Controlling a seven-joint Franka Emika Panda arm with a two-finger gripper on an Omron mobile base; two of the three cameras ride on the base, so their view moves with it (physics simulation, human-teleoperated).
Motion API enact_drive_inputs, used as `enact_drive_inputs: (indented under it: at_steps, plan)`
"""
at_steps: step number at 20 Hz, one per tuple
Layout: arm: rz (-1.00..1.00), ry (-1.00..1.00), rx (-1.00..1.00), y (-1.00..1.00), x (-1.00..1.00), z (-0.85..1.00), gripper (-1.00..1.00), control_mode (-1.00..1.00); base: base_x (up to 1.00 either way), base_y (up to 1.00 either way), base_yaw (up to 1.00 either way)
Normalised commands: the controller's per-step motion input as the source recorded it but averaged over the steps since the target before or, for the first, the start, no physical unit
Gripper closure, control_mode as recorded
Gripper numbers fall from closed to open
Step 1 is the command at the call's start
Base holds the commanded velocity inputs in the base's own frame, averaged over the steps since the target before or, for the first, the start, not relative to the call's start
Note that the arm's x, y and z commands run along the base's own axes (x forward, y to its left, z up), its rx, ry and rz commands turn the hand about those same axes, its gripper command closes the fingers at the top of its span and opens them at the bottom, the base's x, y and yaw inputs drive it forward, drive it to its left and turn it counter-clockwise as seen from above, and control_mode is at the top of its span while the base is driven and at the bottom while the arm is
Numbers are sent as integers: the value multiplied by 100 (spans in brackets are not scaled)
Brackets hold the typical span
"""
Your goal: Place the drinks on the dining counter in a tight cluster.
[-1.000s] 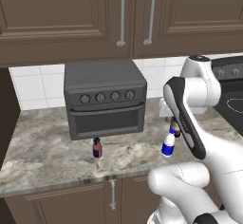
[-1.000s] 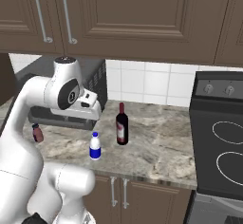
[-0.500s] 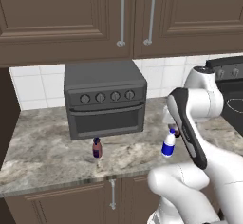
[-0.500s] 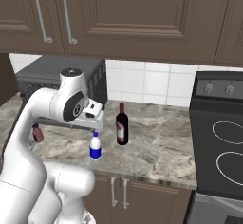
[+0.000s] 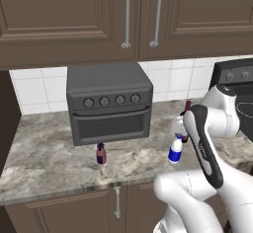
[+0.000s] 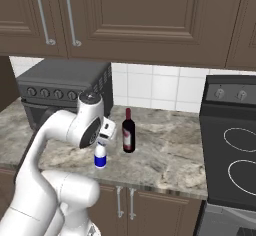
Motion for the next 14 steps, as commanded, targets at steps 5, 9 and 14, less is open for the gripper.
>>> enact_drive_inputs:
  at_steps: [5, 9, 14]
  plan:
    - [0, -27, 18, -27, 1, -10, -100, -100, 0, 0, 0]
    - [0, -26, 16, -15, 0, 0, -100, -100, 0, 0, 0]
    - [12, -21, 10, -3, 0, 2, -100, -100, 0, 0, 0]
